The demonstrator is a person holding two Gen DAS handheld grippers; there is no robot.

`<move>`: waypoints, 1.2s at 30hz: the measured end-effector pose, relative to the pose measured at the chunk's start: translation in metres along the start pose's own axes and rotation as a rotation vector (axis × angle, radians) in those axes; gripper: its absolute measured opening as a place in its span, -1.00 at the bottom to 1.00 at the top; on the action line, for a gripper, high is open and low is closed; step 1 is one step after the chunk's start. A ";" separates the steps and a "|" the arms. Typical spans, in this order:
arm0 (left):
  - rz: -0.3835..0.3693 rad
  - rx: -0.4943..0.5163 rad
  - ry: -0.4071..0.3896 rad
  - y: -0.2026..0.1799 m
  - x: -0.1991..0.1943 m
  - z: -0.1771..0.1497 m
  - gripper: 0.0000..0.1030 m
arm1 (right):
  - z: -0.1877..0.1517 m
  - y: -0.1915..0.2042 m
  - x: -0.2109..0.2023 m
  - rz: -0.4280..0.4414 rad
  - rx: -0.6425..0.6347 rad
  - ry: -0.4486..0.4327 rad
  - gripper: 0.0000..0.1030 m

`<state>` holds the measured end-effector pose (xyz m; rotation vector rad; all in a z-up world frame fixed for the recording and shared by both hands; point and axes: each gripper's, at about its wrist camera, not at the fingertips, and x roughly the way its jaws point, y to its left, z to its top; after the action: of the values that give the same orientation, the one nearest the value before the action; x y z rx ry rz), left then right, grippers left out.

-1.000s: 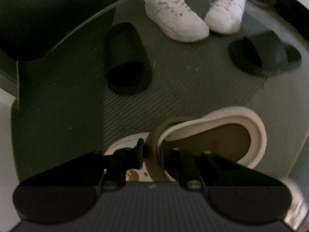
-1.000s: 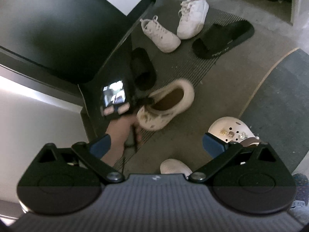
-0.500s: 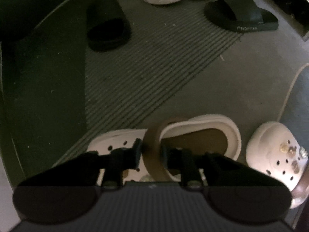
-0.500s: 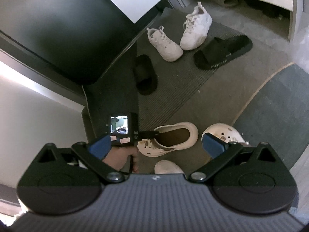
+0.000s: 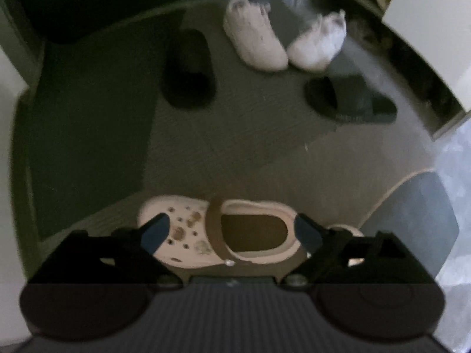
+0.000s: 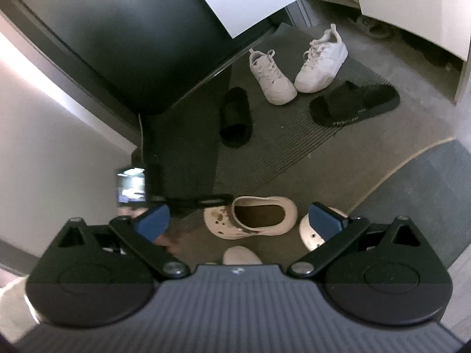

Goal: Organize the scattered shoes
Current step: 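Lift the clog with the left tool, lower it onto the floor and open, then grasp the white clog by its brown strap with the right tool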

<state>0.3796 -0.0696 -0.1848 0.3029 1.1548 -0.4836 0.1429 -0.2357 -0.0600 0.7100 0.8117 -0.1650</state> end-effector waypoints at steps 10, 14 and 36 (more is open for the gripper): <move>0.025 -0.101 -0.116 0.011 -0.126 0.000 0.96 | -0.005 0.003 -0.023 0.006 -0.058 -0.059 1.00; 0.048 -0.081 -0.158 0.007 -0.165 -0.013 0.97 | -0.016 0.010 -0.028 0.083 -0.084 -0.077 1.00; 0.087 -0.253 -0.411 0.040 -0.307 -0.086 0.99 | -0.083 0.121 0.104 0.142 -1.172 0.172 1.00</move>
<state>0.2336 0.0693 0.0651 0.0293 0.7859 -0.3003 0.2119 -0.0780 -0.1110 -0.3359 0.8571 0.4872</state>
